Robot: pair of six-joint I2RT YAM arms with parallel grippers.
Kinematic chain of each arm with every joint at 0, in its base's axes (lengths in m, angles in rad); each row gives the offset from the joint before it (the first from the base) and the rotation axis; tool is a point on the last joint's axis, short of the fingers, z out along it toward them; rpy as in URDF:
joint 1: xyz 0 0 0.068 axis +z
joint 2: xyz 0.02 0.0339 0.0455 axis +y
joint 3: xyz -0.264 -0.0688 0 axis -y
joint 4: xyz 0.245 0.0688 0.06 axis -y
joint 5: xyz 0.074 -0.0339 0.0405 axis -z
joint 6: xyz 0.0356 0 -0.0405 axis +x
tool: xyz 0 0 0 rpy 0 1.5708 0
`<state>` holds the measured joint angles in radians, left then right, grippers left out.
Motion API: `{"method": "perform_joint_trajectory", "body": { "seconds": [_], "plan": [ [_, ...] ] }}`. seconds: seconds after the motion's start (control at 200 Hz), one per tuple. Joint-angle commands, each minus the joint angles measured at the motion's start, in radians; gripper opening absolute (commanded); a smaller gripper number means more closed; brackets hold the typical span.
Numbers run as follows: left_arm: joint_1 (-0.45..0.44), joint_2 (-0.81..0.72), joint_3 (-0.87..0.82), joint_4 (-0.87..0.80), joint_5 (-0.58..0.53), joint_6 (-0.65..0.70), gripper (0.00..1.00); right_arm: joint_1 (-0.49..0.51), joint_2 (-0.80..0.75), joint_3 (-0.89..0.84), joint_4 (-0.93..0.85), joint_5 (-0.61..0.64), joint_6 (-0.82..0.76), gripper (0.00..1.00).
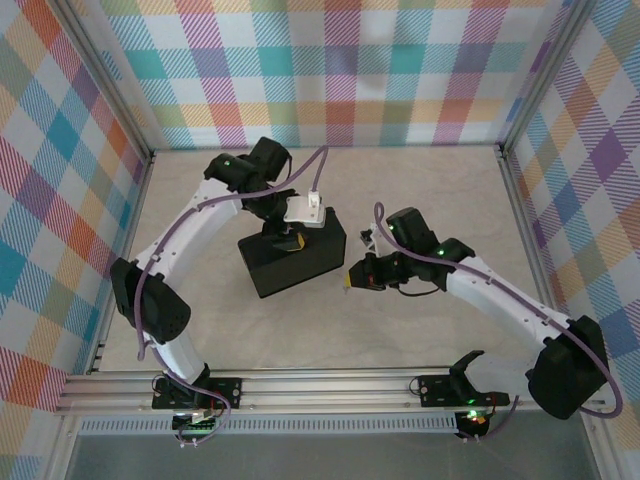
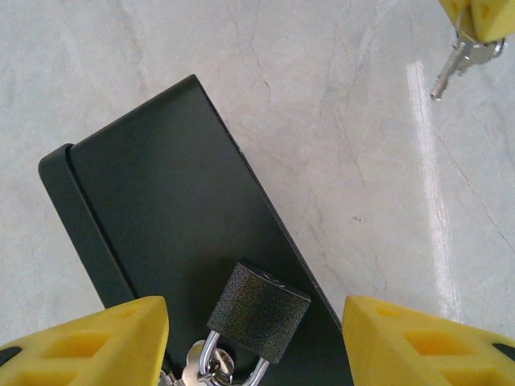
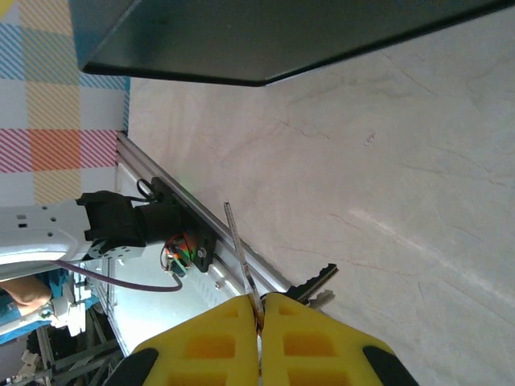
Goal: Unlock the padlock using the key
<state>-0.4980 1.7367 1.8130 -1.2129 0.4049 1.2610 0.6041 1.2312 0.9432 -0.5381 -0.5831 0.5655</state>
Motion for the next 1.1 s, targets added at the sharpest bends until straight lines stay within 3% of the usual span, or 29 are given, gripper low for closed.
{"method": "perform_joint_trajectory", "body": {
  "seconds": [0.0,0.5,0.645,1.095],
  "plan": [
    [0.024,0.034,0.049,-0.09,0.036,0.084,0.58,-0.015,0.034,0.041,0.008,-0.066,-0.049,0.06],
    [0.038,0.053,-0.055,-0.018,0.051,0.158,0.57,-0.062,0.123,0.054,0.021,-0.123,-0.077,0.06],
    [0.038,0.075,-0.052,-0.016,0.018,0.163,0.52,-0.063,0.137,0.067,0.038,-0.144,-0.065,0.06],
    [0.038,0.093,-0.041,-0.022,0.1,0.173,0.37,-0.072,0.16,0.173,0.04,-0.253,-0.079,0.06]
  ]
}}
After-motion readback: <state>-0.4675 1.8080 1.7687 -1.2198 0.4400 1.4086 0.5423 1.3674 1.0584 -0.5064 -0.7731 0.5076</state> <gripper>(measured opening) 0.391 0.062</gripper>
